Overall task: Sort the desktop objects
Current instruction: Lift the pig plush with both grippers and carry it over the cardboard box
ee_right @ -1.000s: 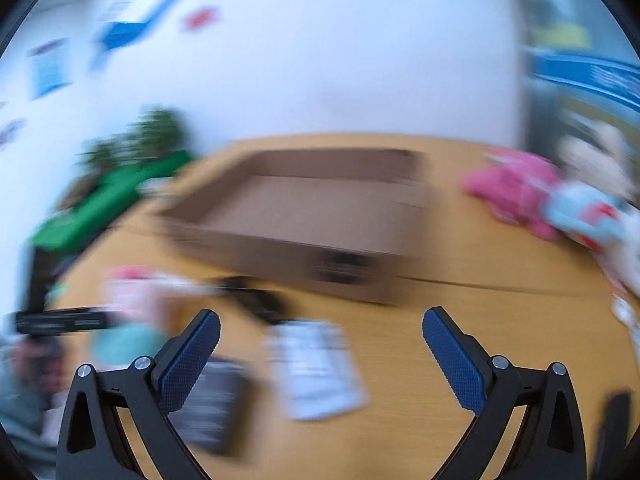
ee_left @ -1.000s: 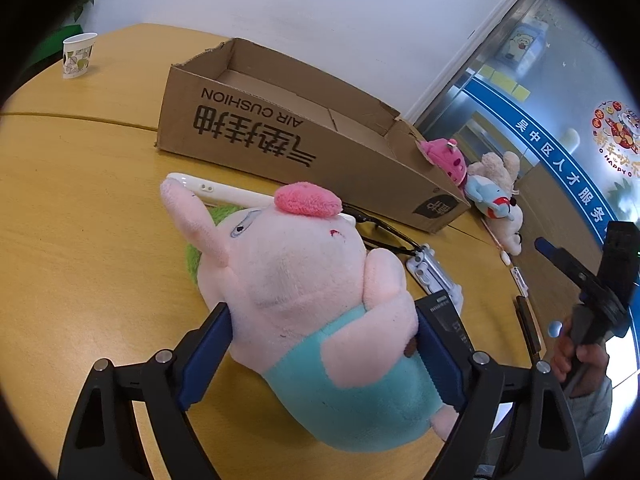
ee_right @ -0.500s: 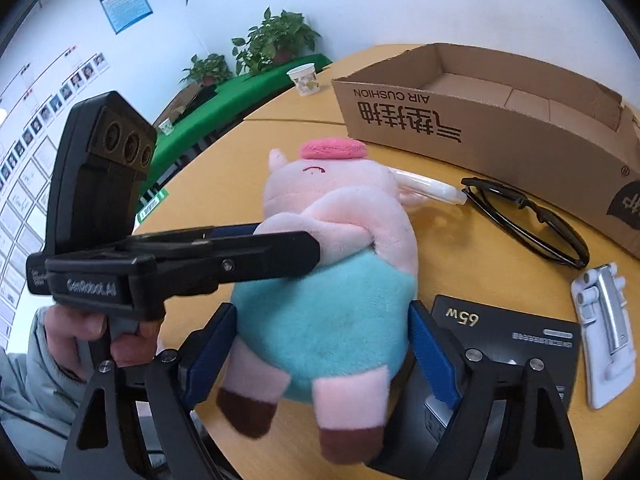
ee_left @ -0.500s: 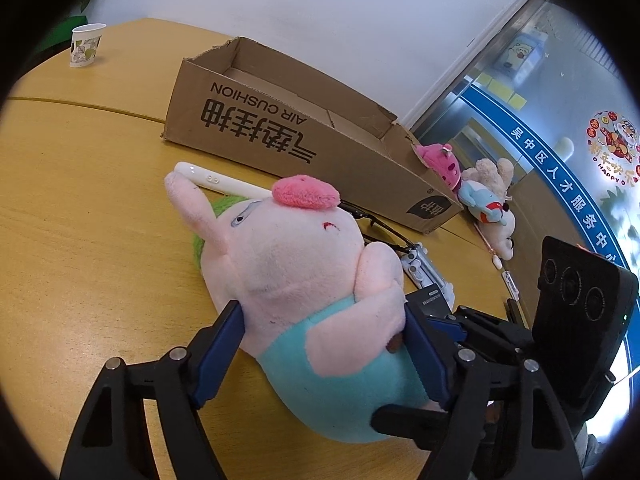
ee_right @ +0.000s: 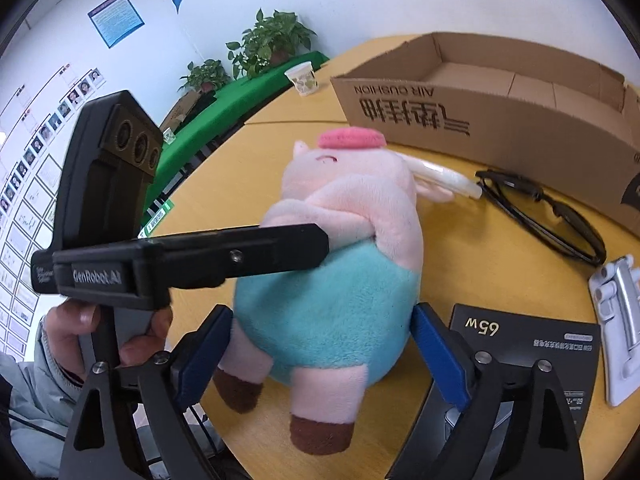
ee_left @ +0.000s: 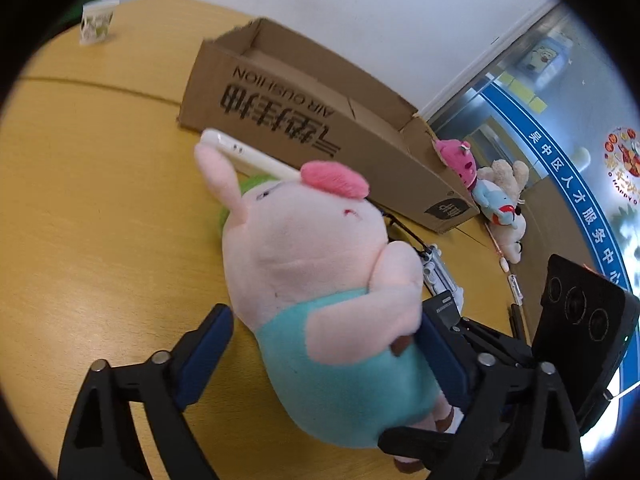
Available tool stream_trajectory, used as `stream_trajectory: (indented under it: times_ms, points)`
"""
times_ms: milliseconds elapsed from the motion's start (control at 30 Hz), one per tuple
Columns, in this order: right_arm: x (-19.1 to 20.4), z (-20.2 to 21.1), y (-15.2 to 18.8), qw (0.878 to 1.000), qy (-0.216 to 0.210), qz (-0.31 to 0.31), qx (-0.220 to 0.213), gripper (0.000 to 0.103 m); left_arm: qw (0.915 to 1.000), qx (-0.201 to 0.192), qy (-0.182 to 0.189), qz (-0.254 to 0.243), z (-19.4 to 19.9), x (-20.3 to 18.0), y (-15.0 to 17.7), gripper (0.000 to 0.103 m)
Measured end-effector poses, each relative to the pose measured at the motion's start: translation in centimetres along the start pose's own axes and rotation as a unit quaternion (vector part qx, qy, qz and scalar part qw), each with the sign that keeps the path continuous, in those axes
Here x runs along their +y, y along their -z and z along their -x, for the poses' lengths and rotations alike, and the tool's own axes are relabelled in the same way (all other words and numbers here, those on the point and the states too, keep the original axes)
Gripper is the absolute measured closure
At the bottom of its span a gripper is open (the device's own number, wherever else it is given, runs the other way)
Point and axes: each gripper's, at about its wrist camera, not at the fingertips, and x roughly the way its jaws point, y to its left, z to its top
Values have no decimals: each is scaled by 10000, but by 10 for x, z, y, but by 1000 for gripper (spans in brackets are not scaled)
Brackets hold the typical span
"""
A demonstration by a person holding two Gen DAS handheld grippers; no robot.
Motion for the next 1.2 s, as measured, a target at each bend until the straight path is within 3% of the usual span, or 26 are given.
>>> stream_trajectory:
  times_ms: [67,167,233,433,567,767,967,1200]
  points:
    - [-1,-4,0,10000,-28,48,34,17,9997,199,114,-73,-10,-2,3,11]
    - [-1,-7,-2,9999,-37,96,34,22,9997,106,163,-124,-8,-6,6,24]
    - [-4,-5,-5,9999,-116,57,4,26,9999,-4,79,-128,0,-11,4,30]
    - [15,25,-32,9979,-204,448,-427,28,9967,-660,-33,-477,41,-46,-23,32]
    - [27,62,-63,9921,-97,774,-985,28,9870,-1219,8,-1045,70,-81,-58,32]
    - [30,111,-111,9794,231,1046,-1710,28,9688,-1737,134,-1761,89,-126,-109,32]
    - [19,141,-149,9677,481,1156,-2187,28,9543,-1985,249,-2220,93,-154,-153,32]
    - [5,153,-198,9598,649,1219,-2444,28,9441,-2129,382,-2489,91,-163,-204,32]
